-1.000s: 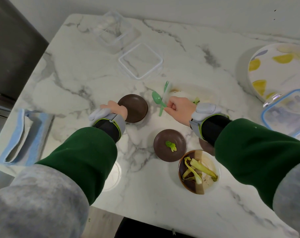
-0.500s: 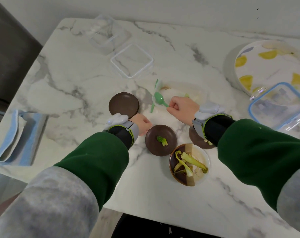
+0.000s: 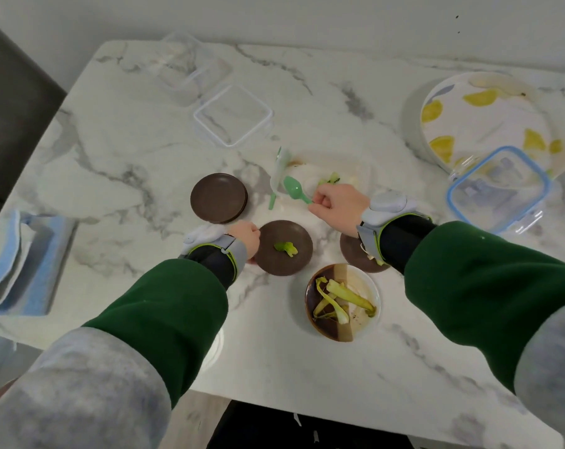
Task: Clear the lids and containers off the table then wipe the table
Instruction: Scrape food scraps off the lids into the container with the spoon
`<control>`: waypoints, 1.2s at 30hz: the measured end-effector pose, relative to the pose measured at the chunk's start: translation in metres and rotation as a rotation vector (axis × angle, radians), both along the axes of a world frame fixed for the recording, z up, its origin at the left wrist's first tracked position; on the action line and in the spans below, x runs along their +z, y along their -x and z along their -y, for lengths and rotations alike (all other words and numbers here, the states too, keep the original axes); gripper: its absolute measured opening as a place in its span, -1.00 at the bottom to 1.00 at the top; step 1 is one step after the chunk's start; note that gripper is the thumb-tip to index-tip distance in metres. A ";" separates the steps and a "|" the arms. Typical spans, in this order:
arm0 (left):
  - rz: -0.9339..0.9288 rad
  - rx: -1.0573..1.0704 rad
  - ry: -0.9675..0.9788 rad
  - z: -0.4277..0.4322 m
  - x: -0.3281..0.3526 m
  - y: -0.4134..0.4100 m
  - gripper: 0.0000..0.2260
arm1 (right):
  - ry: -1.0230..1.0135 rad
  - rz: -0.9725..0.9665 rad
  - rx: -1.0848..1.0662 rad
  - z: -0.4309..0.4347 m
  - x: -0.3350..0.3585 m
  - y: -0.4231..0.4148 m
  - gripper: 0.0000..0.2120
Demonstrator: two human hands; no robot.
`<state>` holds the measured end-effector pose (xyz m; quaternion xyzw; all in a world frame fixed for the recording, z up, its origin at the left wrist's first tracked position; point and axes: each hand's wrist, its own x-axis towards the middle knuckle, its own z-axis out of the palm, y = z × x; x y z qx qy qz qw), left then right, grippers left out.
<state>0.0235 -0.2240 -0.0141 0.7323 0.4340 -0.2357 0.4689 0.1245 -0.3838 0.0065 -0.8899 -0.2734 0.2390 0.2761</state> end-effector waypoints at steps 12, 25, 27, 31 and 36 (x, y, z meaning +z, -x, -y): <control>0.324 0.231 0.002 -0.013 0.060 -0.052 -0.87 | -0.084 0.027 -0.018 -0.003 0.034 -0.014 -0.88; 0.339 0.203 0.019 -0.002 0.050 -0.074 -0.86 | 0.095 0.024 0.004 0.013 0.017 -0.028 -0.86; 0.329 0.206 0.019 -0.002 0.048 -0.077 -0.86 | 0.162 0.030 -0.002 0.016 0.014 -0.034 -0.82; 0.327 0.211 0.009 -0.004 0.043 -0.080 -0.85 | 0.246 0.017 -0.049 0.018 0.012 -0.046 -0.78; 0.307 0.240 -0.001 -0.012 0.036 -0.082 -0.79 | 0.275 0.048 -0.104 0.010 0.010 -0.052 -0.75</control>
